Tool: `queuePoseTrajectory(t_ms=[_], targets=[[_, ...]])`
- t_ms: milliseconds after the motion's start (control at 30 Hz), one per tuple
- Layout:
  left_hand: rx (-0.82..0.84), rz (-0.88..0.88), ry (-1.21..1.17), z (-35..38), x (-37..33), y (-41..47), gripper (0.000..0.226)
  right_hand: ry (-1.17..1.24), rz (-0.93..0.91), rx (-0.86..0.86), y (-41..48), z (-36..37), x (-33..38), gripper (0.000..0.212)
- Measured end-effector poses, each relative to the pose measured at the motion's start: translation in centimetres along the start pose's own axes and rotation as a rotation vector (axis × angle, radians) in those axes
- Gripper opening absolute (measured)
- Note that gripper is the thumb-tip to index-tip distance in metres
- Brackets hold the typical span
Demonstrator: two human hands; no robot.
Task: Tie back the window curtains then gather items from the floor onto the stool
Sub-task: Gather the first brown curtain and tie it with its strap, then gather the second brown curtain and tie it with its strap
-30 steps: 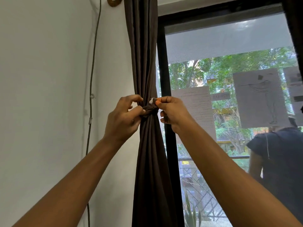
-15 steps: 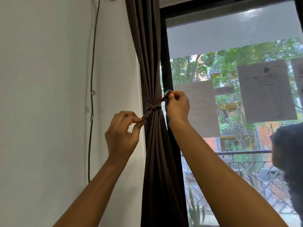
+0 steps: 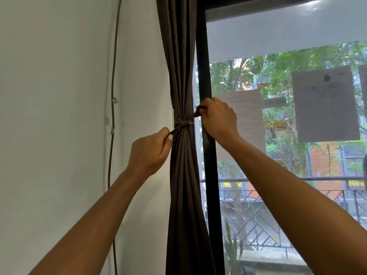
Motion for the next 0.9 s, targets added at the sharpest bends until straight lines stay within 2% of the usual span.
queuePoseTrajectory(t_ms=[100,267,367,467,567,700,800,900], targets=[[-0.008,0.007,0.011,0.4,0.0,0.2,0.035,0.123,0.125,0.017,0.4,0.6,-0.1,0.023],[0.063,-0.182,-0.009,0.5,0.5,-0.1,0.027,0.182,0.095,0.166,0.0,1.2,-1.5,0.023],[-0.065,-0.163,-0.122,-0.7,-2.2,0.1,0.026,0.235,0.059,0.219,-1.3,-0.6,-3.3,0.034],[-0.172,-0.08,-0.218,-1.2,-6.7,1.4,0.027,0.205,0.032,0.177,-4.0,-3.9,-5.9,0.026],[-0.114,-0.073,-0.295,-0.4,-11.8,3.7,0.024,0.105,0.044,0.137,-7.1,-9.0,-9.4,0.015],[-0.035,-0.072,-0.439,2.5,-19.4,7.4,0.026,-0.028,0.08,0.077,-10.4,-16.5,-15.6,0.014],[-0.047,-0.045,-0.619,5.2,-27.1,10.2,0.026,-0.107,0.107,0.014,-12.1,-22.3,-21.7,0.015],[-0.089,-0.002,-0.69,7.7,-35.9,12.8,0.018,-0.204,0.103,-0.117,-12.6,-28.4,-28.9,0.014]])
Point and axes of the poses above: each hand's wrist, its own y-axis towards the middle knuckle, its own z-axis out of the palm, x = y × z, the point moved 3 cm from there along y, towards the middle knuckle, and after that the axes turned 13 degrees about x, right-handed, at the moved point
